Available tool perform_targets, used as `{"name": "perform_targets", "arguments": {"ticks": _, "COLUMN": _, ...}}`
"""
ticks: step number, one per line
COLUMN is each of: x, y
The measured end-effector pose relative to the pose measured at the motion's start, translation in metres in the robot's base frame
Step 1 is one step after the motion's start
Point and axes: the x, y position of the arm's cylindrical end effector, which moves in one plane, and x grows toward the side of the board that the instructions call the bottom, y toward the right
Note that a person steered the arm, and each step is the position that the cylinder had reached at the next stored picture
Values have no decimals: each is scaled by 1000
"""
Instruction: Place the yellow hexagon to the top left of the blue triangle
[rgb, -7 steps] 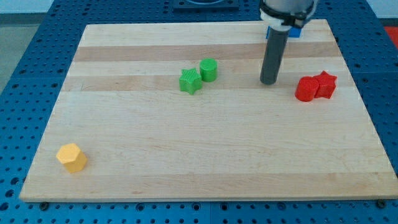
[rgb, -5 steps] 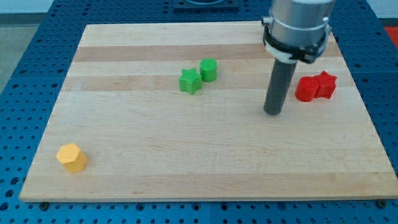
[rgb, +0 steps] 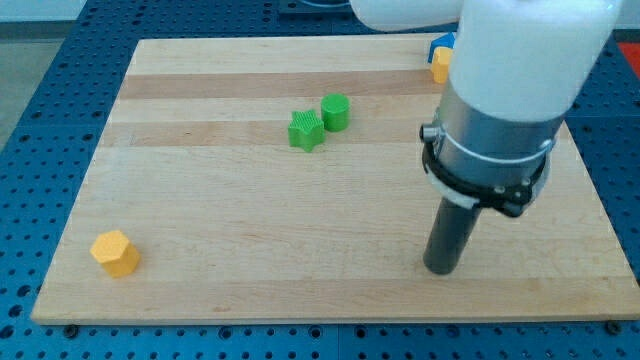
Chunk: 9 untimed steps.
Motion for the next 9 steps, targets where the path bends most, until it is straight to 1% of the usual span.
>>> {"name": "perform_targets", "arguments": {"ticks": 1, "x": 29, "y": -86}}
{"name": "perform_targets", "arguments": {"ticks": 2, "x": 29, "y": -204}}
{"name": "perform_targets", "arguments": {"ticks": 3, "x": 26, "y": -292}}
{"name": "perform_targets", "arguments": {"ticks": 4, "x": -1, "y": -323}}
{"name": "perform_targets", "arguments": {"ticks": 5, "x": -24, "y": -338}}
{"name": "perform_targets", "arguments": {"ticks": 6, "x": -33, "y": -357}}
{"name": "perform_targets", "arguments": {"ticks": 7, "x": -63, "y": -355}}
{"name": "perform_targets", "arguments": {"ticks": 8, "x": -93, "y": -324}}
{"name": "perform_targets", "arguments": {"ticks": 9, "x": -131, "y": -311}}
